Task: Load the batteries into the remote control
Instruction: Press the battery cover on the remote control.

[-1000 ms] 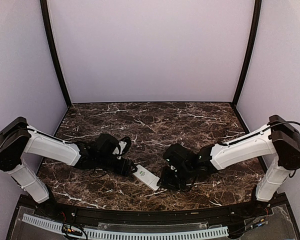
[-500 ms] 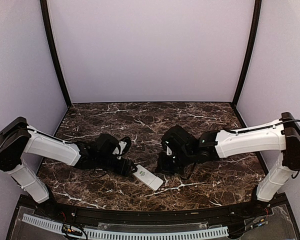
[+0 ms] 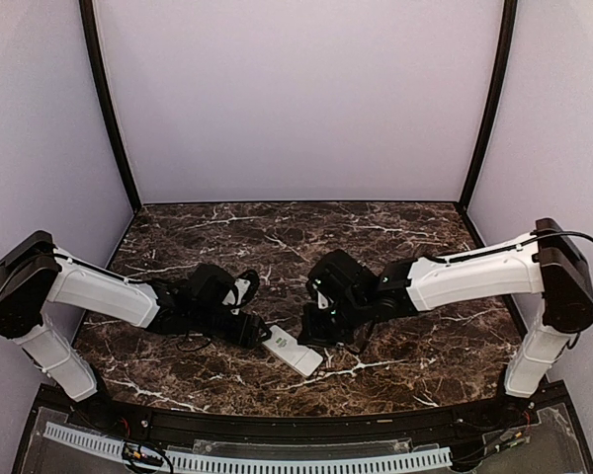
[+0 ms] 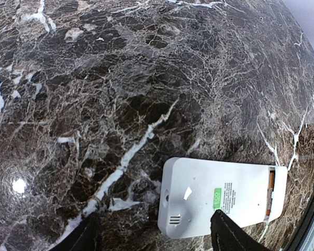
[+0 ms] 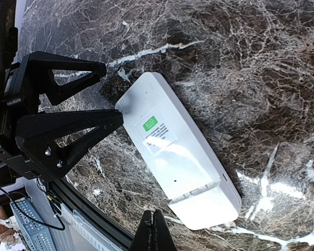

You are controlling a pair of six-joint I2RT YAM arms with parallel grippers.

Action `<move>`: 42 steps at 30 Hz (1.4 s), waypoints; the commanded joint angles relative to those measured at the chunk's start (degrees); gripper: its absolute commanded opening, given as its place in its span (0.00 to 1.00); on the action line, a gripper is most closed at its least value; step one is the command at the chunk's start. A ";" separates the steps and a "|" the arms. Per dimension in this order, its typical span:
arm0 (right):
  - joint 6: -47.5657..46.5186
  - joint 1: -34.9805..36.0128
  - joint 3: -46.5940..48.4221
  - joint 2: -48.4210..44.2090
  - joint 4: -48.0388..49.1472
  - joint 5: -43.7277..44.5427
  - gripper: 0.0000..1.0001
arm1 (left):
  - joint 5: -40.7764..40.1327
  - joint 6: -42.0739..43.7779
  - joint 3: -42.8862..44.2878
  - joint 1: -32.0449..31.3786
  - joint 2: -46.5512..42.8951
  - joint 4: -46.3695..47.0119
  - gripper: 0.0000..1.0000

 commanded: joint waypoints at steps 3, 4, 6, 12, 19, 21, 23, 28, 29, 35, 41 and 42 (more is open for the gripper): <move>-0.30 -0.52 -0.09 3.61 3.50 -2.16 0.00 | -0.45 0.93 -0.53 0.17 -1.41 -0.21 0.70; -0.01 -0.51 -0.74 4.00 4.12 -2.27 0.00 | -0.43 0.95 -0.58 0.17 -1.42 -0.21 0.70; 0.58 -0.53 -2.82 5.08 5.19 -2.71 0.00 | -0.50 0.95 -0.61 0.17 -1.42 -0.20 0.70; 2.04 -0.56 -7.08 7.59 7.78 -4.00 0.00 | -0.58 1.03 -0.71 0.21 -1.32 -0.20 0.70; 0.86 -0.63 -5.50 7.00 6.76 -3.60 0.00 | -0.54 1.04 -0.62 0.17 -1.29 -0.29 0.70; -0.67 -0.62 -4.07 6.51 6.28 -3.81 0.00 | -0.59 1.04 -0.62 0.17 -1.33 -0.37 0.70; -2.64 -0.66 -1.86 5.38 4.68 -3.84 0.00 | -0.57 1.04 -0.61 0.17 -1.41 -0.39 0.70; -2.66 -0.48 1.34 0.90 -0.06 -1.76 0.00 | -0.52 1.04 -0.39 0.17 -1.46 -0.38 0.70; -1.89 -0.34 1.07 -0.09 -1.10 -1.33 0.00 | -0.44 1.10 -0.33 0.17 -1.43 -0.34 0.70; 4.84 0.87 -4.01 -3.59 -8.57 0.83 0.02 | -0.43 1.38 0.98 0.17 -0.32 -1.06 0.70; 6.78 3.51 -5.48 -0.86 -11.23 1.08 0.00 | -0.27 1.33 1.27 0.27 -0.84 -1.12 0.68; 6.57 4.11 -5.01 0.36 -11.26 0.87 0.00 | -0.17 1.31 1.29 0.26 -0.81 -1.03 0.67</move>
